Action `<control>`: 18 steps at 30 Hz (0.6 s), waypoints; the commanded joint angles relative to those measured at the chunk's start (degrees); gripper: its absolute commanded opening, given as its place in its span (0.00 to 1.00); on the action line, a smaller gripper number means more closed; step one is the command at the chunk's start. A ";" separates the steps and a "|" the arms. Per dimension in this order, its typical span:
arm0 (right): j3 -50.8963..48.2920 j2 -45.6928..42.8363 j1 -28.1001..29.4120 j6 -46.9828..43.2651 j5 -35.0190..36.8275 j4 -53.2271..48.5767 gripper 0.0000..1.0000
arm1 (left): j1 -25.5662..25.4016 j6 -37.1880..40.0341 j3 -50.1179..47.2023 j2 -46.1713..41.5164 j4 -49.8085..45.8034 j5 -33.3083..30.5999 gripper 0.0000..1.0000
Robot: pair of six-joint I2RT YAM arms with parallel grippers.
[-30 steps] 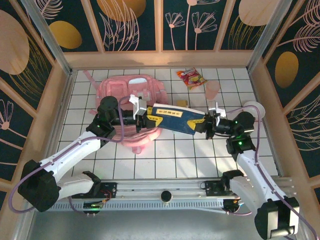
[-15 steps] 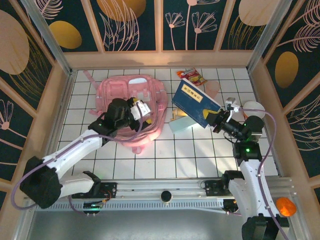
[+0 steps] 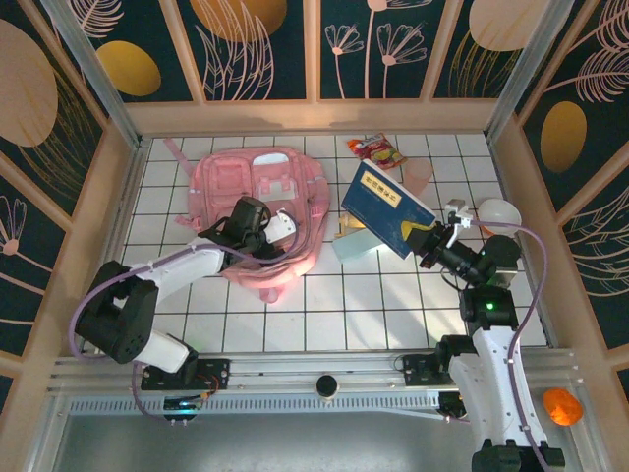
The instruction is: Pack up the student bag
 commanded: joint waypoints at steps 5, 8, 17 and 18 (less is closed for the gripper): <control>0.54 -1.59 -0.22 -0.31 2.18 -1.59 0.00 | 0.60 -1.54 2.78 0.16 2.51 -2.14 0.34; 1.40 -1.73 -0.20 3.29 7.39 -5.89 0.00 | 0.59 -4.39 5.92 -3.70 -0.47 1.47 0.09; 6.08 1.03 1.57 25.17 14.82 -14.84 0.00 | 0.64 -22.64 19.28 -10.02 -7.46 10.77 0.00; 6.47 1.65 2.67 28.10 14.40 -14.67 0.00 | 0.55 -25.18 20.78 -9.76 -7.64 10.78 0.00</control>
